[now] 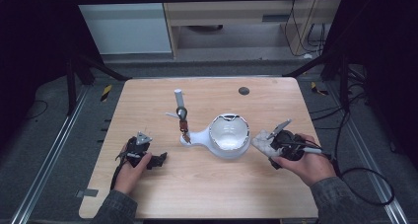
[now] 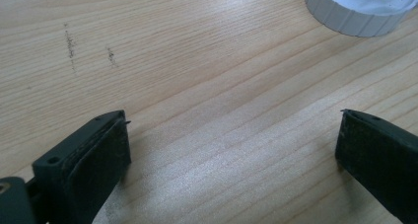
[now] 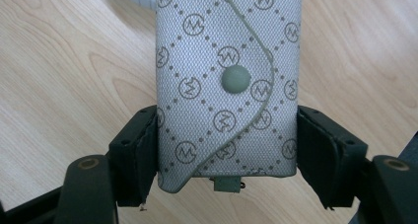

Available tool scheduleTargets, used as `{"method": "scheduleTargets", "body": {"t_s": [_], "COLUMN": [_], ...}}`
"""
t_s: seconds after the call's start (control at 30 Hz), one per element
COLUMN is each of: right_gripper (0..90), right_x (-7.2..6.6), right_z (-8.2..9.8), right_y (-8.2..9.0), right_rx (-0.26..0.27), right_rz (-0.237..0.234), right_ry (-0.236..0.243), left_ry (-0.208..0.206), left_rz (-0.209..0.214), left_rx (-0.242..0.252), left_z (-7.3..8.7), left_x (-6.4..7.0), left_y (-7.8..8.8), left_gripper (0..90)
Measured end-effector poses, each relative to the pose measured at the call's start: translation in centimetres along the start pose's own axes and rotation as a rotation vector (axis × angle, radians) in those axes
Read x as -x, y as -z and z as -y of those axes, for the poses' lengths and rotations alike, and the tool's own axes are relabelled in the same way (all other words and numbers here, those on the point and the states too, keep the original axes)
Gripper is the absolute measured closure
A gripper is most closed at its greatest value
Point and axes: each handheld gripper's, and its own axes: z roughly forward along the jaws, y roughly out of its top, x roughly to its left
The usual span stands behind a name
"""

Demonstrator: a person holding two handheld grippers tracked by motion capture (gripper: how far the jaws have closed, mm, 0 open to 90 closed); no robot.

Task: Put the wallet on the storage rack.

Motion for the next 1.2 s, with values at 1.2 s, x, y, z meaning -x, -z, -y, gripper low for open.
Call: {"method": "scheduleTargets", "body": {"t_s": [1.2], "right_gripper": [30.4], "right_x": [-2.8], "right_z": [-5.7], "right_y": [0.9], "right_rx": [-0.007], "right_rz": [-0.044], "right_ry": [0.134], "left_ry": [0.0], "left_rz": [0.001], "left_rx": [0.001], "left_z": [0.0], "left_x": [0.0], "left_y": [0.0], "left_gripper": [0.0]}}
